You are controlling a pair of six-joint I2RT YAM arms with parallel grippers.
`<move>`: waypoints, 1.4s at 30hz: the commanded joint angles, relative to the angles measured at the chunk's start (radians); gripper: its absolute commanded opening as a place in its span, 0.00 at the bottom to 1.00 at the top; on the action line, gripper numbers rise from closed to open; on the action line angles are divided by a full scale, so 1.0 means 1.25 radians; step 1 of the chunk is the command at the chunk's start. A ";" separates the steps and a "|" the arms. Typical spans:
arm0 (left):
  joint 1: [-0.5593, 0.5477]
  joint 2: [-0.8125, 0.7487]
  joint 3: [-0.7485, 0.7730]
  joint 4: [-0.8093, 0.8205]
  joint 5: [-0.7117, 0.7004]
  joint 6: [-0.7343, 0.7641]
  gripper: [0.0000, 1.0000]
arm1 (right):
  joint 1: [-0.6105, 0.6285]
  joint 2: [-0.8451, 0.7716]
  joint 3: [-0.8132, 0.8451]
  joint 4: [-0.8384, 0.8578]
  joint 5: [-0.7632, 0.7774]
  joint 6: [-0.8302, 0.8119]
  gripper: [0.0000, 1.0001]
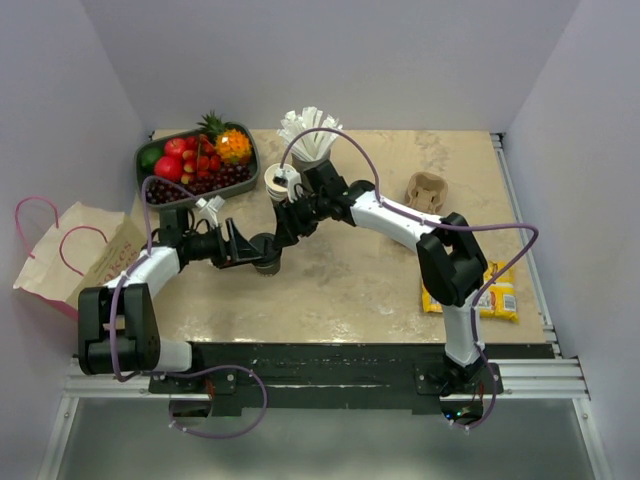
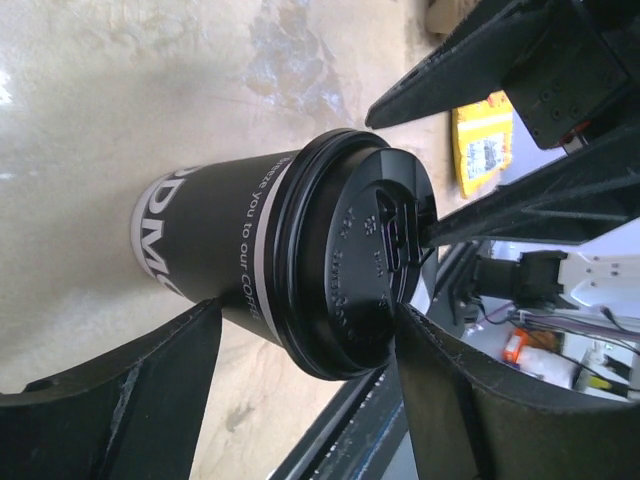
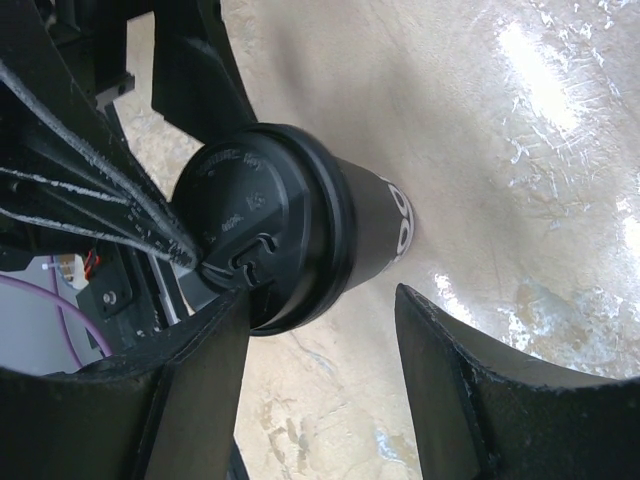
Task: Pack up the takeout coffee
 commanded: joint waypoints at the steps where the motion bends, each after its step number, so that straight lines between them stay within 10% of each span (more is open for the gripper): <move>1: 0.015 0.021 -0.087 0.058 0.000 -0.011 0.72 | 0.001 0.029 0.006 -0.030 0.082 -0.017 0.61; 28: 0.015 0.234 -0.132 0.307 0.053 0.083 0.66 | 0.002 0.057 0.026 -0.043 0.163 -0.026 0.62; 42: 0.015 0.043 -0.018 0.158 0.182 0.148 0.71 | -0.026 0.012 0.032 -0.005 -0.053 -0.016 0.67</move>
